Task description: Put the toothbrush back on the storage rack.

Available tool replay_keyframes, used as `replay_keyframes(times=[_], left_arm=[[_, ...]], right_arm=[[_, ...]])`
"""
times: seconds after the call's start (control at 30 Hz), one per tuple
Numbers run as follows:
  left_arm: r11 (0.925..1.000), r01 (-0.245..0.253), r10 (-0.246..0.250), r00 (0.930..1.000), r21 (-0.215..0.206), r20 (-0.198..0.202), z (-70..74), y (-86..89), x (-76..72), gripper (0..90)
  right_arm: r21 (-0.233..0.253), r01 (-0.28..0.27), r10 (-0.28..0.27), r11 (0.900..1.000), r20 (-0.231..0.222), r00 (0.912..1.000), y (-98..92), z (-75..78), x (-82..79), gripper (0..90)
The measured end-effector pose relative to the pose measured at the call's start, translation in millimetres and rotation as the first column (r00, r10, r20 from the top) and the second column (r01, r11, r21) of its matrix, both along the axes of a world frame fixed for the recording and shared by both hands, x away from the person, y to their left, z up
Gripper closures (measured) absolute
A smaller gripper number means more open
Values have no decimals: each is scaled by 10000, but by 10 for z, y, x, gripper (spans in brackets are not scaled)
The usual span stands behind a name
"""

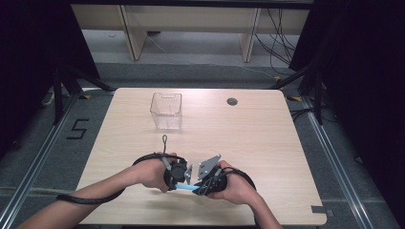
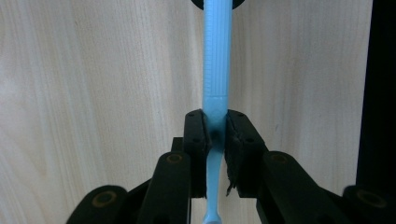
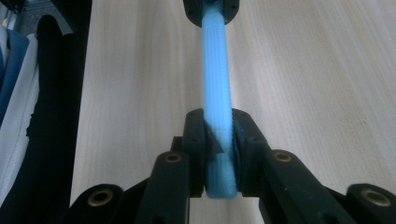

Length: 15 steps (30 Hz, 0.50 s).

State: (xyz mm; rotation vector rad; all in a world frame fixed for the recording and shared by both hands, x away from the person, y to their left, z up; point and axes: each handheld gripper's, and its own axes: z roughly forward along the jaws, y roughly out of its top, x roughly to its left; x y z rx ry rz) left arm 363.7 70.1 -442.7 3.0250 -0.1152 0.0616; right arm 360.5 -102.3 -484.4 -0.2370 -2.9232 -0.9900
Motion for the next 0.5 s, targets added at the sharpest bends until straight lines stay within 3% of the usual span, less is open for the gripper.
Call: replay_keyframes(times=[0.07, 0.1, 0.2, 0.23, 0.3, 0.33, 0.4, 0.43, 0.47, 0.5], left_arm=[[10000, 5, -5, 10000, -1, -10, 1, 2, 0, 783], [10000, 6, -6, 10000, -67, 5, 4, 11, 1, 782], [9997, -34, 34, 10000, -239, -18, 15, 28, -7, 776], [9995, -100, 100, 9999, -285, -23, 24, 35, -9, 768], [9961, -436, 443, 9990, -765, 82, 53, 61, -17, 710], [9936, -569, 589, 9981, -976, 184, 71, 81, -20, 677], [9928, -562, 594, 9979, -1061, 269, 89, 98, -18, 645], [9889, -708, 757, 9966, -1309, 333, 112, 133, -26, 645], [9811, -946, 1031, 9938, -1689, 426, 143, 185, -34, 599], [9811, -946, 1031, 9938, -1689, 426, 143, 185, -34, 588]], right_arm=[[-10, -13, 13, 10000, 13, 10000, -2, -2, 3, 784], [78, -175, 173, 9998, 255, 9995, -8, -2, 16, 786], [90, 41, -42, 10000, 74, 10000, -16, 14, -22, 787], [163, -343, 335, 9993, 482, 9983, -15, 15, 8, 787], [73, -26, 25, 10000, 67, 10000, -28, 18, -27, 788], [106, -104, 102, 9999, 217, 9997, -36, 11, -15, 788], [43, 128, -128, 9999, 66, 9999, -53, 12, -30, 787], [202, -48, 44, 9998, 180, 9998, -58, 0, -12, 788], [174, 486, -486, 9987, 17, 9988, -102, -7, -29, 787], [174, 486, -486, 9987, 17, 9988, -102, -7, -29, 787]])
